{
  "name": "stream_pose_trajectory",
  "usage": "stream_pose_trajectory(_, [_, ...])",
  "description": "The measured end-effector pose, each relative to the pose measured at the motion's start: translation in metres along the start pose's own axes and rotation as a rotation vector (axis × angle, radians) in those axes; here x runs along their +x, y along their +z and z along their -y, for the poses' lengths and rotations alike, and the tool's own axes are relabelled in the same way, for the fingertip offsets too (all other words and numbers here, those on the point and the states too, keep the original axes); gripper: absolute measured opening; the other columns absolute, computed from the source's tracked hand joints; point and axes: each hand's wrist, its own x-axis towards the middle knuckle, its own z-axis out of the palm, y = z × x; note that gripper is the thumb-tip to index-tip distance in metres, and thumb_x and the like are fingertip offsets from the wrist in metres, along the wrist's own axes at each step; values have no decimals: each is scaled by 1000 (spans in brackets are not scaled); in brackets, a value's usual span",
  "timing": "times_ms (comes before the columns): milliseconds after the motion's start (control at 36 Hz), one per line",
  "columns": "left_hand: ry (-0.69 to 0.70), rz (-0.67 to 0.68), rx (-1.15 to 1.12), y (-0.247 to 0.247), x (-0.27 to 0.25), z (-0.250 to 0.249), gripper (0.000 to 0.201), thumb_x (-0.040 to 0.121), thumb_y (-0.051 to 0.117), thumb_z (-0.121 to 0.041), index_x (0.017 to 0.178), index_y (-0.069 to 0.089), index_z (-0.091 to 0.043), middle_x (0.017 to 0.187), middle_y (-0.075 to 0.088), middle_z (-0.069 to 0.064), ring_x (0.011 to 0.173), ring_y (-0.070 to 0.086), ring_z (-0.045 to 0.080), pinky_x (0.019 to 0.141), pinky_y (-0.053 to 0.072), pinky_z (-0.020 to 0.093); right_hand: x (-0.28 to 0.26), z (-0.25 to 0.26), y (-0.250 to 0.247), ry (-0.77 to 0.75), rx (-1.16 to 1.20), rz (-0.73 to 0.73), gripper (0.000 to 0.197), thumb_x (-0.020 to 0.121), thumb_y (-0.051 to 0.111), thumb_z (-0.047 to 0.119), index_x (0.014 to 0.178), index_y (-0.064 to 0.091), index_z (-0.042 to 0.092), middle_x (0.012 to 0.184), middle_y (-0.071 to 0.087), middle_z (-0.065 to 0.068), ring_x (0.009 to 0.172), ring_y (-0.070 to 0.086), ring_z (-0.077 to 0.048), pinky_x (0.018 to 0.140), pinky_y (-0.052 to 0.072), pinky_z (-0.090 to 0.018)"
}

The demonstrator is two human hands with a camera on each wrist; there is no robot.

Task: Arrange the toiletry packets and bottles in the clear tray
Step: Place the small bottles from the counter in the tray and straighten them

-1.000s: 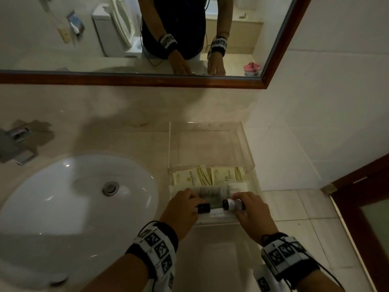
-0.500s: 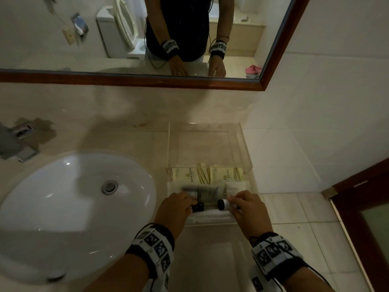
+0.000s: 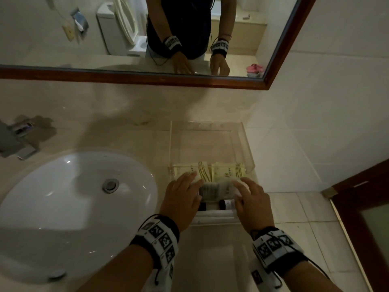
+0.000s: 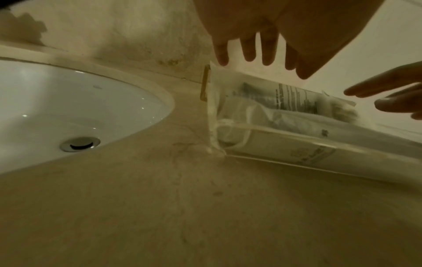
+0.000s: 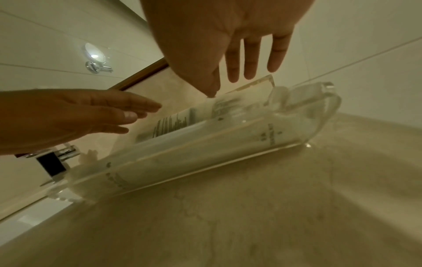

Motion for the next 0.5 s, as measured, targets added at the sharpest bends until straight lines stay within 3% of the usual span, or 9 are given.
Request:
stream_pose_trajectory(111, [-41, 132, 63, 4, 3, 0, 51, 100, 25, -38, 149, 14, -31, 160, -3, -9, 149, -4, 15, 122, 4, 40, 6, -2, 3, 67, 30, 131, 47, 86, 55, 21, 133, 51, 19, 139, 49, -9, 122, 51, -32, 96, 45, -45])
stream_pose_trajectory(194, [-50, 167, 111, 11, 0, 4, 53, 99, 22, -42, 150, 14, -30, 160, 0, -9, 149, 0, 14, 120, 4, 39, 0, -4, 10, 61, 19, 165, 54, 84, 30, 40, 130, 53, 23, 132, 55, -4, 117, 54, -26, 94, 47, -40])
stream_pose_trajectory(278, [-45, 177, 158, 15, -4, 5, 54, 97, 18, -46, 149, 16, -30, 160, 7, -9, 148, 6, 13, 121, 5, 38, -6, -9, 18, 90, -3, 219, 66, 80, 13, 48, 132, 49, 30, 134, 52, 3, 117, 54, -21, 95, 46, -38])
stream_pose_trajectory(417, [-43, 177, 132, 12, -8, 3, 53, 99, 26, -43, 150, 16, -29, 160, 9, -10, 148, 6, 13, 121, 1, 39, -11, -8, 16, 120, -48, 267, 68, 81, 5, 51, 134, 44, 37, 134, 50, 9, 120, 51, -16, 101, 39, -39])
stream_pose_trajectory(500, [-49, 189, 125, 12, -7, 1, 54, 99, 26, -44, 150, 17, -29, 160, 9, -9, 148, 6, 13, 122, 1, 39, -10, -6, 10, 128, -61, 312, 58, 86, 13, 46, 135, 42, 39, 134, 48, 11, 122, 48, -15, 105, 32, -40])
